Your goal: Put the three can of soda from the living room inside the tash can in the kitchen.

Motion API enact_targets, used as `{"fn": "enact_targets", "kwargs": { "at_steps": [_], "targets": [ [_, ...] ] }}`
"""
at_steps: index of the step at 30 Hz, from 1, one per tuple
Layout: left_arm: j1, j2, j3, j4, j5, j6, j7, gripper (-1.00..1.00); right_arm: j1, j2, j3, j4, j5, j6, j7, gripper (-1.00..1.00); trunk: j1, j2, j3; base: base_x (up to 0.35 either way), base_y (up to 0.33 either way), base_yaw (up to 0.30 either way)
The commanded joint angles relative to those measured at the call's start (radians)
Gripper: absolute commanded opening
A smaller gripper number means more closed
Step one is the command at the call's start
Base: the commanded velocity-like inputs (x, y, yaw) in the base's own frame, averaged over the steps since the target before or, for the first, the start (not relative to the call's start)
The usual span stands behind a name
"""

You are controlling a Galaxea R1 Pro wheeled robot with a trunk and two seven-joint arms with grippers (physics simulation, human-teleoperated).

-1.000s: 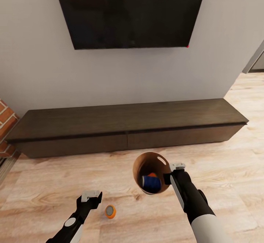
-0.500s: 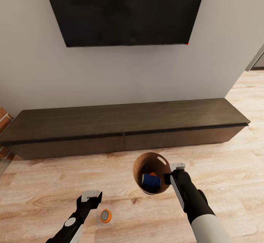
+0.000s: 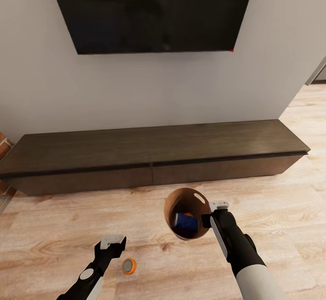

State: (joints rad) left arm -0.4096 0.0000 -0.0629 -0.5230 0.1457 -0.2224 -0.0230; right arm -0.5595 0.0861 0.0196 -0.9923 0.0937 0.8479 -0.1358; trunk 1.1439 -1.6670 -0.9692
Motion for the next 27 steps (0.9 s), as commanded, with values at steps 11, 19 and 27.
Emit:
{"fn": "enact_targets", "kwargs": {
  "at_steps": [11,19,27],
  "targets": [
    [0.0,0.0,0.0,0.0,0.0,0.0,0.0,1.0,0.0,0.001,0.0,0.0,-0.009,-0.001,0.001,-1.0,0.0,0.0,-0.008,0.134,-0.094,0.0],
    [0.0,0.0,0.0,0.0,0.0,0.0,0.0,1.0,0.0,0.001,0.0,0.0,-0.009,-0.001,0.001,-1.0,0.0,0.0,-0.02,0.058,-0.033,0.0],
    [0.001,0.0,0.0,0.0,0.0,0.0,0.0,1.0,0.0,0.001,0.0,0.0,-0.009,-0.001,0.001,-1.0,0.0,0.0,-0.033,0.044,-0.002,0.0]
  ]
}}
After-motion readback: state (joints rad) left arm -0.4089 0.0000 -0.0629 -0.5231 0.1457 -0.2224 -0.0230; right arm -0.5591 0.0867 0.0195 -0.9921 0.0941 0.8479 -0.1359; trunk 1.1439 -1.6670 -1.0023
